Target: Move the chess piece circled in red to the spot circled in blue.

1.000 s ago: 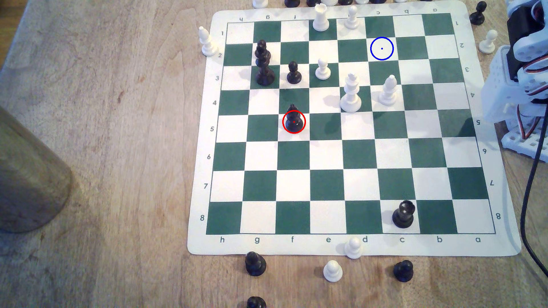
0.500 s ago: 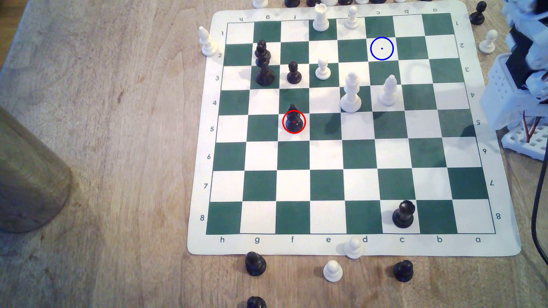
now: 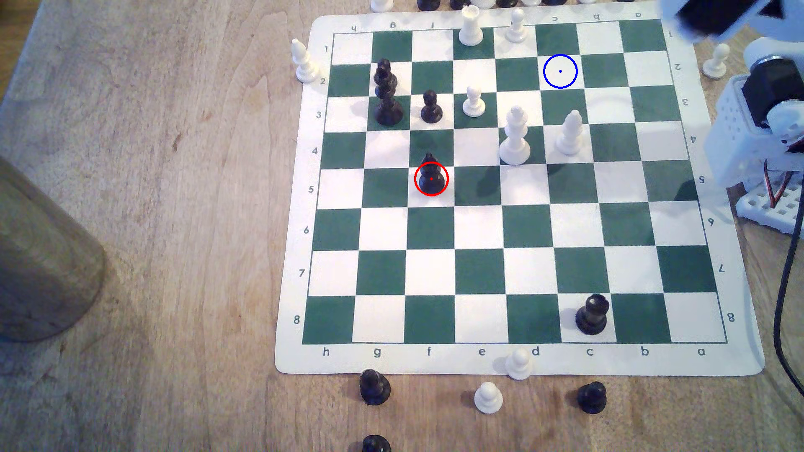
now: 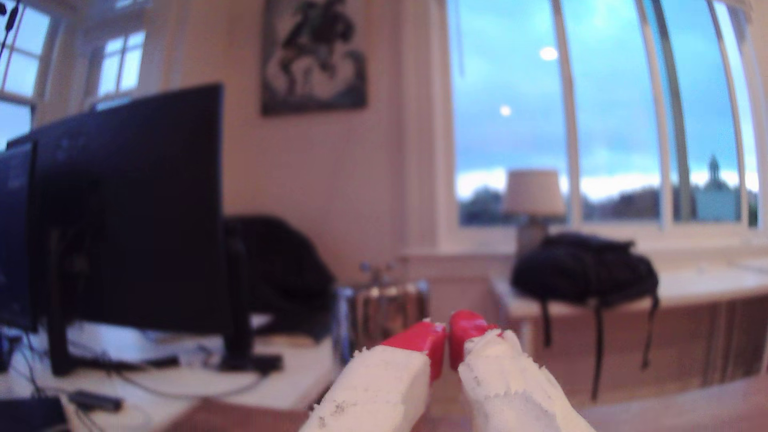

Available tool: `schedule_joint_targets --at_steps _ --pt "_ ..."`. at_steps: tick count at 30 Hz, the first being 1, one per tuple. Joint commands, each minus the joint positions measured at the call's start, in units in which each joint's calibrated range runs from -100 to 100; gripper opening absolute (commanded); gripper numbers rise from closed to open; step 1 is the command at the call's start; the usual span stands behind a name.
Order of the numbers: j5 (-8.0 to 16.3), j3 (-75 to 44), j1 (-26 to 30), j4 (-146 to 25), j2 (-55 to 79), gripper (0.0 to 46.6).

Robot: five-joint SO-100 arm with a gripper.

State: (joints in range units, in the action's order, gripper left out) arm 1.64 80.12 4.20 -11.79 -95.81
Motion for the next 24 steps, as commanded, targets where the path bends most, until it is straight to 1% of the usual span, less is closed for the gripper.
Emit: schedule_joint_targets --at_steps 1,2,4,7,9,10,12,14,18,19,24 --pt "-2.10 -5.05 -1.04 -13.19 1.33 0.2" --pt "-4.40 -5.68 -1.19 -15.73 3.88 0.2" --pt "-4.40 -6.23 -1.35 -18.10 6.68 1.1" --pt "-3.37 -6.50 -2.52 -20.89 13.30 8.5" --pt "-2.93 -7.04 -3.15 -21.21 16.95 11.0" --pt "-2.69 -7.77 -3.46 -21.62 19.33 11.6" --pt "-1.12 -10.76 -4.24 -23.10 25.35 12.4" --pt "-0.29 -12.39 -4.32 -24.41 28.15 12.9" --pt "1.51 -13.39 -3.77 -24.08 33.25 15.6" --pt "1.76 -13.39 -3.46 -23.18 35.28 16.7" --pt "1.81 -13.39 -3.15 -18.26 43.09 17.1"
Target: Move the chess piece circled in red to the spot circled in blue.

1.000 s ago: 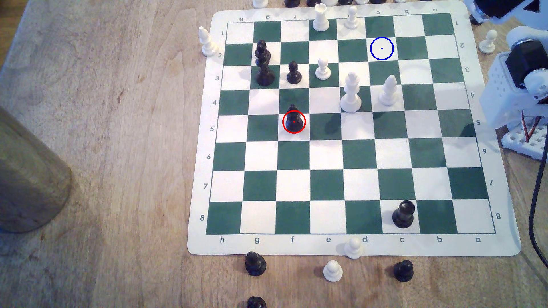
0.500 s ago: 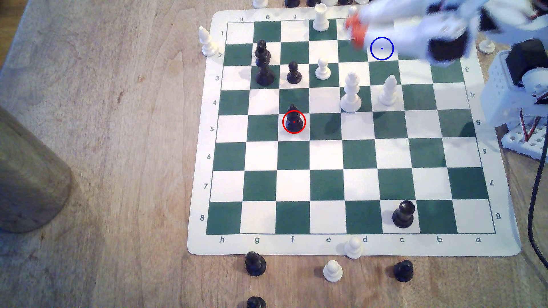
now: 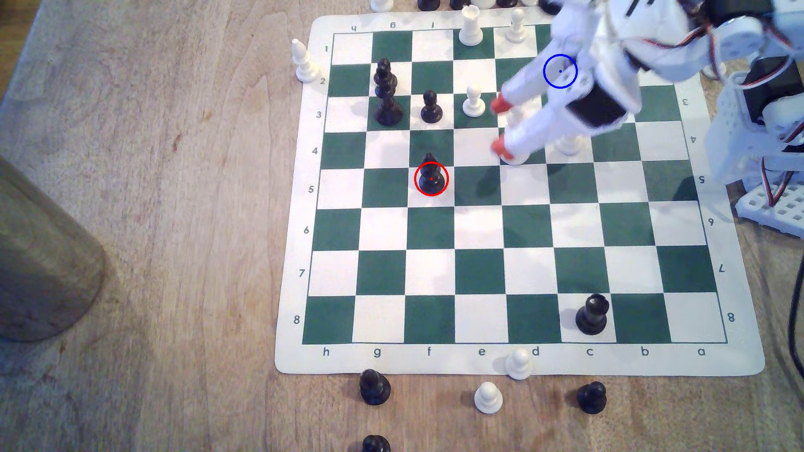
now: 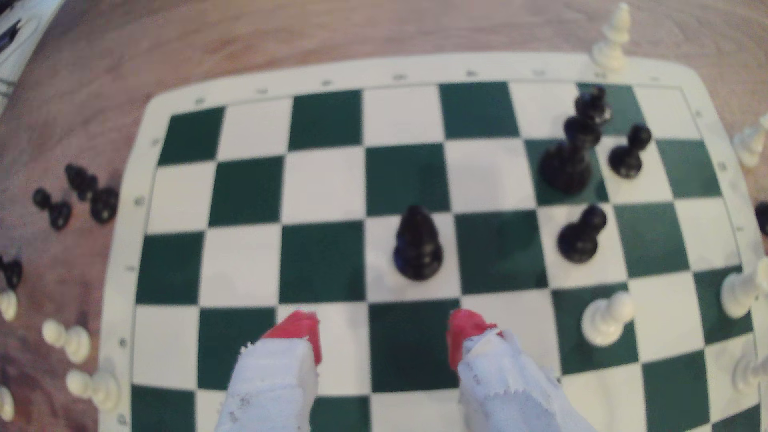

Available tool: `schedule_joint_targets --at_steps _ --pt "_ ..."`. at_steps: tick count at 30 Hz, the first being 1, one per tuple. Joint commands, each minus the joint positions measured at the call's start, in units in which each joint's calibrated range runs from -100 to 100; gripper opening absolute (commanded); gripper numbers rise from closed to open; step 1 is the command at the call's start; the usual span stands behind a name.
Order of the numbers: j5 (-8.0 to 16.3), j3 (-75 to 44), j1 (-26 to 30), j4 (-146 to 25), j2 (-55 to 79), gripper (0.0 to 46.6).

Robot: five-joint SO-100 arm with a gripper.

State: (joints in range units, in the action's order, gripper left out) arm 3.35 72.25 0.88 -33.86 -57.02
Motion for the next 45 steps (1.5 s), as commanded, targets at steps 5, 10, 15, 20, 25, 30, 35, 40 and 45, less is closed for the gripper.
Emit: schedule_joint_targets --at_steps 5,10,15,20,25,30,35,40,45 --pt "0.05 -6.53 0.01 8.72 11.77 16.9" --pt "0.54 -9.24 0.72 12.00 18.65 16.4" --pt "0.83 -11.96 1.27 15.76 26.29 16.7" --pt "0.68 -13.87 0.33 16.50 30.96 16.7" --pt "0.54 -15.77 -0.85 16.99 33.84 16.8" --pt "0.63 -17.59 -1.47 19.61 37.49 16.8" --pt "1.32 -19.04 0.09 20.84 40.46 16.2" --pt "1.66 -20.40 0.64 22.81 44.28 15.4" --pt "1.90 -21.48 0.64 24.04 46.32 15.5"
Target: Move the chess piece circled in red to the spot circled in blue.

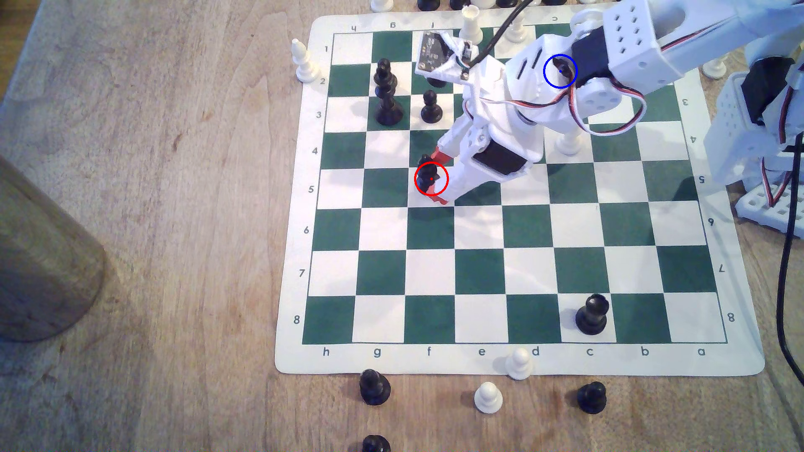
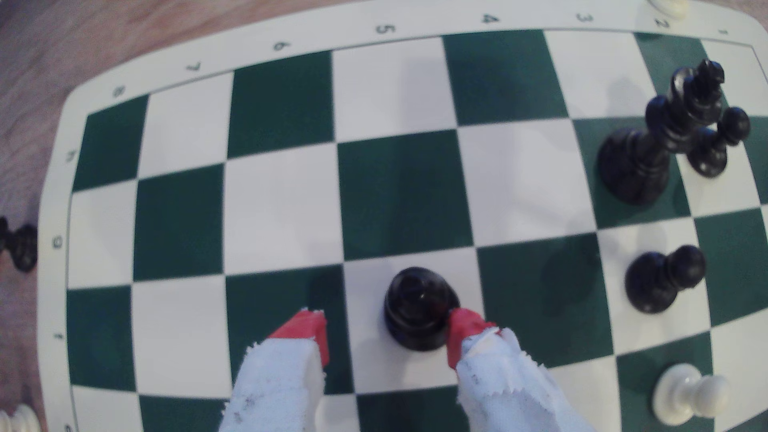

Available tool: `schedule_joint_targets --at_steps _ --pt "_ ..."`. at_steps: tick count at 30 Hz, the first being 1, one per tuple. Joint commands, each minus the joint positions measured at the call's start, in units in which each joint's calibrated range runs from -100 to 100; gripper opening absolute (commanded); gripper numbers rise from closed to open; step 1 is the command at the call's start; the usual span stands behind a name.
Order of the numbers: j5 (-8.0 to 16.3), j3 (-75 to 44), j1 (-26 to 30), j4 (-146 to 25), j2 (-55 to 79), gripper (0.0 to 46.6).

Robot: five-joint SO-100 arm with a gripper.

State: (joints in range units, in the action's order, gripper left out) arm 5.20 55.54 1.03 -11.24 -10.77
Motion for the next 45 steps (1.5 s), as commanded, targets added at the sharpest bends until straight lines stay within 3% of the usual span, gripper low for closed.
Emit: schedule_joint_targets --at_steps 1,25,45 --pt "0.05 -4.86 0.41 1.49 0.24 15.4" --pt "-0.15 -5.40 -1.78 7.71 4.91 16.5" --pt "0.39 -5.94 -1.07 7.63 2.19 13.7"
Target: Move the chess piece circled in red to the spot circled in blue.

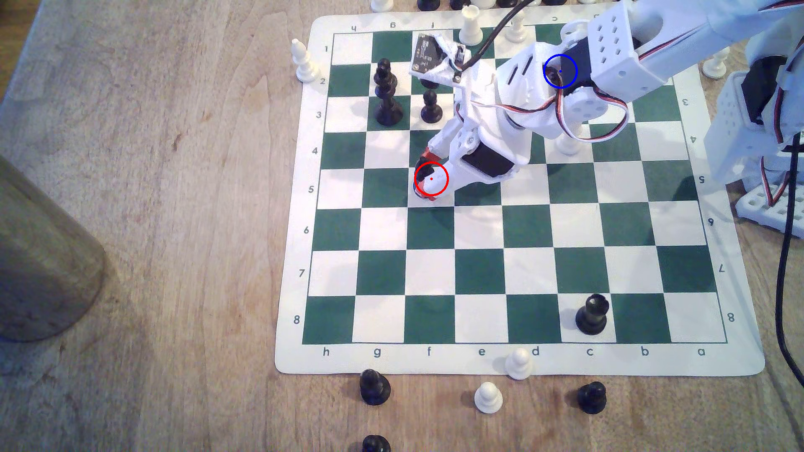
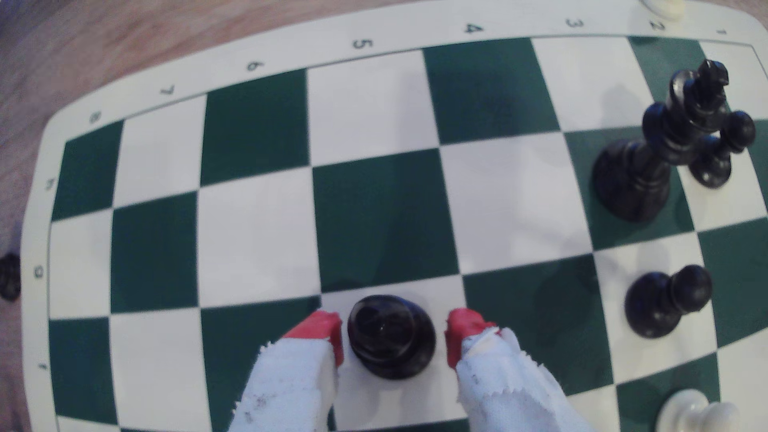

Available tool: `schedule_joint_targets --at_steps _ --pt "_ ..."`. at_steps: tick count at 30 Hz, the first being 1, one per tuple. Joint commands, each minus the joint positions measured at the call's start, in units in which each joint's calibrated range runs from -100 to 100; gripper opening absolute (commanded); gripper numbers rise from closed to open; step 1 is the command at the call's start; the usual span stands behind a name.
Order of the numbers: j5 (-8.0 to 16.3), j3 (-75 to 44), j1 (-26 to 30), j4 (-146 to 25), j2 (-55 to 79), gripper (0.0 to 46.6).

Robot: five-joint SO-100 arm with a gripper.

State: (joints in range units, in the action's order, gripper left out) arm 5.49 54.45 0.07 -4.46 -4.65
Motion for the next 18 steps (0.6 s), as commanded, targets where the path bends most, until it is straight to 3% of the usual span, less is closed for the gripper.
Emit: schedule_joint_targets --at_steps 1,14,18 --pt "0.10 -4.86 -0.19 1.02 -3.84 13.7" --pt "0.34 -4.68 -0.43 2.25 -4.09 16.3" --pt "0.39 -4.50 -0.43 2.17 -4.69 10.7"
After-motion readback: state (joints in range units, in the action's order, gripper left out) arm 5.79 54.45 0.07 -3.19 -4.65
